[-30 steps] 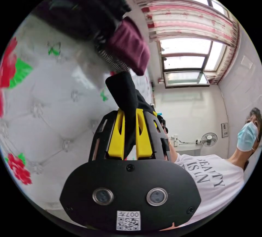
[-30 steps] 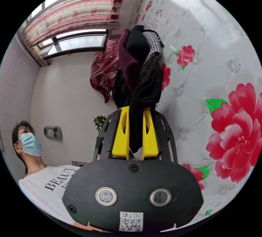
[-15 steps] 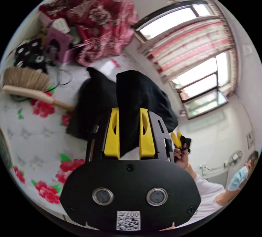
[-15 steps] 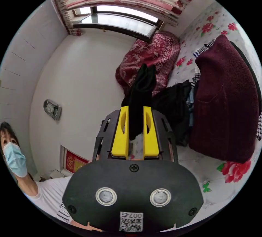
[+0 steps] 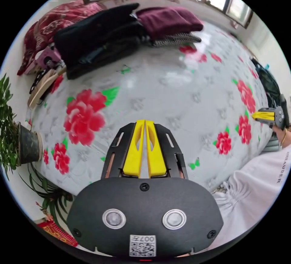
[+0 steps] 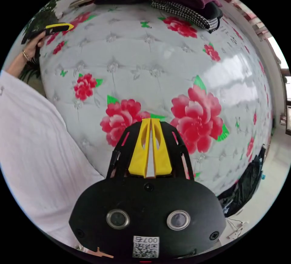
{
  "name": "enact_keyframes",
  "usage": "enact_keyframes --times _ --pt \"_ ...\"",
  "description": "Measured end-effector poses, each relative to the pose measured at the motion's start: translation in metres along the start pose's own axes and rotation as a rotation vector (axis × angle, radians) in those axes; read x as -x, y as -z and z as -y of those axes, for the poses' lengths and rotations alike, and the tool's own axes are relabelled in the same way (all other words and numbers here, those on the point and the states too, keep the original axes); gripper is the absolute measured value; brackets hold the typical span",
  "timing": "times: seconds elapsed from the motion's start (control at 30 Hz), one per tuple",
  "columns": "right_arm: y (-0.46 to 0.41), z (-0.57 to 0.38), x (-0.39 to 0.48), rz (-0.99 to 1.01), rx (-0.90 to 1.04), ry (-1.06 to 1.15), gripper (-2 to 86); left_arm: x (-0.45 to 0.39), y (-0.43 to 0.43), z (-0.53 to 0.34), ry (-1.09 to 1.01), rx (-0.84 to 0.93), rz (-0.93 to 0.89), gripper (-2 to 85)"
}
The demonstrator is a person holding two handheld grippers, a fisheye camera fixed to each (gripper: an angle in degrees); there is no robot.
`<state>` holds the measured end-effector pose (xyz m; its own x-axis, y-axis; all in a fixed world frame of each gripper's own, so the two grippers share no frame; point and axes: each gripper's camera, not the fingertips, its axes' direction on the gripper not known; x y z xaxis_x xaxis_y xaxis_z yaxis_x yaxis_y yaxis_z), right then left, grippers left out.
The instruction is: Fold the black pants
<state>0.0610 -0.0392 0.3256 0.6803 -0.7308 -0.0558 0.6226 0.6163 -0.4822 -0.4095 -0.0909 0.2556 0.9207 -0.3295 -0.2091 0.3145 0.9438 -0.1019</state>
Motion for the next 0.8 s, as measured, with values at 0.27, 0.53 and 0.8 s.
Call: enact_keyframes --times 0.27,0.53,0.8 --pt "0.008 -0.061 -0.004 0.089 -0.099 -0.107 1.8 -0.147 -0.095 -0.011 -0.245 0.126 0.012 -1.0" --pt "0.050 -0.194 -0.089 0.229 -0.268 -0.394 4.0 -0.220 -0.184 -0.023 -0.150 0.161 0.247 -1.0" --pt "0.065 -0.502 -0.231 0.091 -0.405 -1.132 6.2 -0.282 -0.230 -0.017 -0.053 0.198 0.081 -1.0"
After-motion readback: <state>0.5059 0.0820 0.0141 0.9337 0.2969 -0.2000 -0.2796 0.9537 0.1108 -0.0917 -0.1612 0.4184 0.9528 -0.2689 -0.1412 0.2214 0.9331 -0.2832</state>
